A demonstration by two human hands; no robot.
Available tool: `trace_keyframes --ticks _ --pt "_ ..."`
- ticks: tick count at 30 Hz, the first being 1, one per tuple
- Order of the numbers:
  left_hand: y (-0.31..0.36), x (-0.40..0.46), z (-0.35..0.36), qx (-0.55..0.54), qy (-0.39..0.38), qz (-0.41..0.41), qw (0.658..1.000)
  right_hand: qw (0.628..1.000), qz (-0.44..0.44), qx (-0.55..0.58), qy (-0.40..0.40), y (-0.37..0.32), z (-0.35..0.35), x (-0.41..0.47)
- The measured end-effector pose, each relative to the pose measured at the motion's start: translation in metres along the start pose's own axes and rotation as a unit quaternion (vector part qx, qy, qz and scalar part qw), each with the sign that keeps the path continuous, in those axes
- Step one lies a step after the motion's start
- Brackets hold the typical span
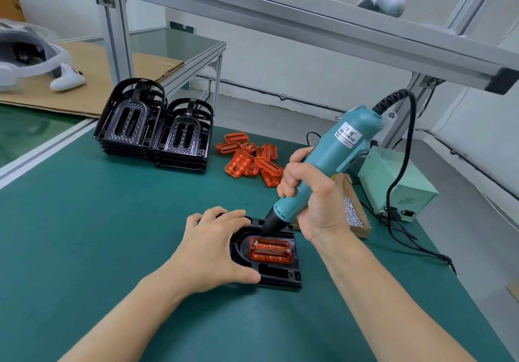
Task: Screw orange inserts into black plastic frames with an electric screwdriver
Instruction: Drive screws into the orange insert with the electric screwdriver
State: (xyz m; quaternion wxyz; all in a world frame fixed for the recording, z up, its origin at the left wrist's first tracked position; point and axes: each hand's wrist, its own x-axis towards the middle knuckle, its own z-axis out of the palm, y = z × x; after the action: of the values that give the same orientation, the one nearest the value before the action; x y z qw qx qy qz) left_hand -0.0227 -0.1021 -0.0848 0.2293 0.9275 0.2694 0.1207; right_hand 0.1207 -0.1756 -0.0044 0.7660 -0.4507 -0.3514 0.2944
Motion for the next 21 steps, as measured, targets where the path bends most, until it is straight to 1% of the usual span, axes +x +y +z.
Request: trace_keyframes --ticks 6,11,16,21 --pt "0.001 0.0 0.0 -0.012 -0.001 0.002 1.0 0.999 0.003 -0.031 -0.017 0.004 0.002 0.004" --pt "0.001 -0.001 0.001 -0.038 0.018 0.002 0.999 0.998 0.0 -0.056 -0.038 0.007 0.005 0.009" --pt "-0.001 -0.002 0.002 -0.063 0.011 -0.043 0.997 0.989 0.02 -0.093 -0.11 0.006 0.015 0.016" --pt "-0.001 -0.002 0.002 -0.067 0.003 -0.056 0.996 0.977 0.062 -0.075 -0.189 0.005 0.017 0.019"
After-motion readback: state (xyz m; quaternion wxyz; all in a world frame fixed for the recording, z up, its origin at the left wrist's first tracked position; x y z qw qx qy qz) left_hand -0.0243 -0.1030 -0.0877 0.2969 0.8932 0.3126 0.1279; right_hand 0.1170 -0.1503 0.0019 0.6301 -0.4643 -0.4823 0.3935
